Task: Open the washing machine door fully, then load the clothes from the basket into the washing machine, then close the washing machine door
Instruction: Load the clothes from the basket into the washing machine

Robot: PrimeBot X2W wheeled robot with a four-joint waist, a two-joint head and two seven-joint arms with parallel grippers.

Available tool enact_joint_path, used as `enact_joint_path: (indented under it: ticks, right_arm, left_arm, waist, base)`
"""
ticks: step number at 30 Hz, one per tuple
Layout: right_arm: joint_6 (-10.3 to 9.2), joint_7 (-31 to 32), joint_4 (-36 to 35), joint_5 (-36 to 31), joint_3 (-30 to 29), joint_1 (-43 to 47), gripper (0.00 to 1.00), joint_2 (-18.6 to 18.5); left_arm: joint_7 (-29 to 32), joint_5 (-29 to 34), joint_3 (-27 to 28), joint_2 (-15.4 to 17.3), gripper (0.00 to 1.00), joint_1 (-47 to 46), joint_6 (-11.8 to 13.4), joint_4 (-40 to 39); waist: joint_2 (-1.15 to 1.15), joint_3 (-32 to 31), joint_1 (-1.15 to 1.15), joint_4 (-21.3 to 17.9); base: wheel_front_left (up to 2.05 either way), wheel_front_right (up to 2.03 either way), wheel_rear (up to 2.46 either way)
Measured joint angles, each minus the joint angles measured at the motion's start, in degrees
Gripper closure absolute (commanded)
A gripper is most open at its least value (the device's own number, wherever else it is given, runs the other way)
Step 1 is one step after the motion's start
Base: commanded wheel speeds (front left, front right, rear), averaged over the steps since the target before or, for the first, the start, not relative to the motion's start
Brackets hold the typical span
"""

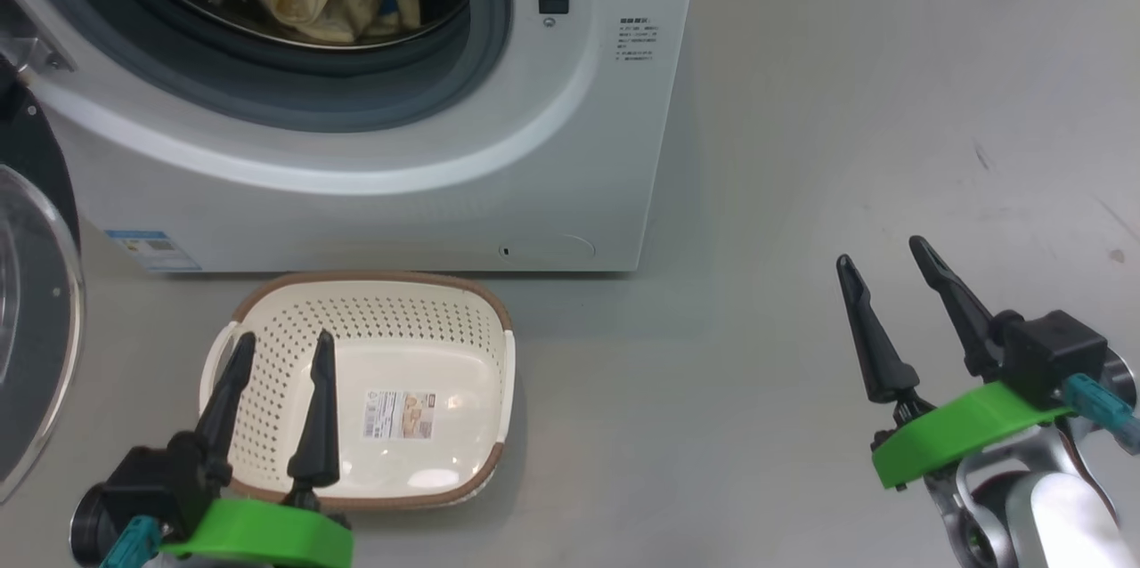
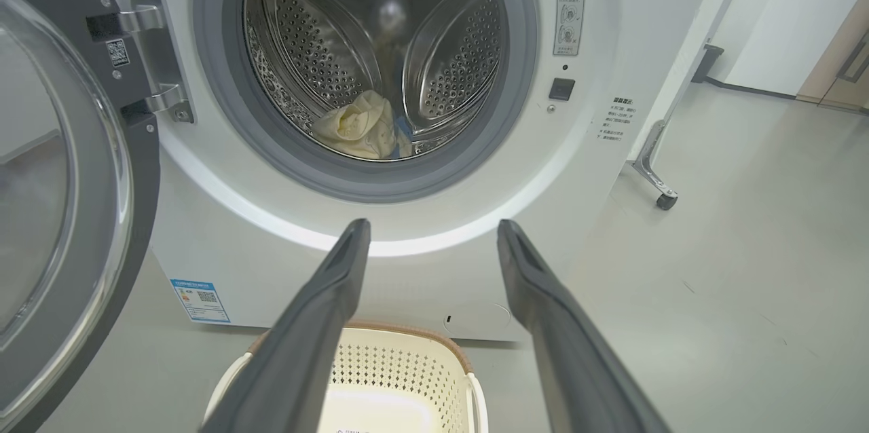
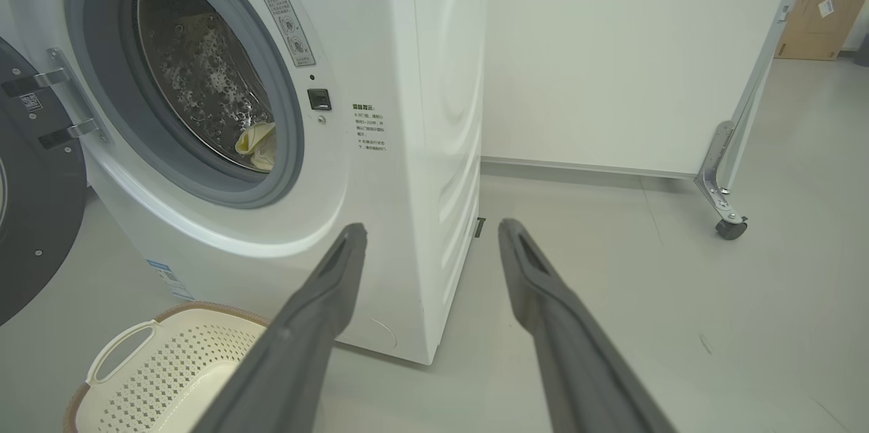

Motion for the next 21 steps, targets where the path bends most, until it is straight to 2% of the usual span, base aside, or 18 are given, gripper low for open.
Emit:
enact_joint_path:
  ticks: [8,21]
  right_arm:
    - [0.0,1.74,-1.29,-0.42,-0.29,4.39,0.0,0.02]
    - [0.0,2.98,-2.49,-0.42,-0.11,6.88,0.0,0.15]
  left_arm:
    - [0.65,0.08,-1.56,-0.05,0.0,2.54,0.0,-0.67]
    - [0.84,0.08,-2.34,0.07,0.0,4.33,0.0,-1.14]
  waist:
    - [0.0,-4.5,0.0,1.22]
    - [0.0,-7.79,0.0,1.94]
  base:
    - [0.0,0.0,0.0]
    - [0.0,0.0,0.0]
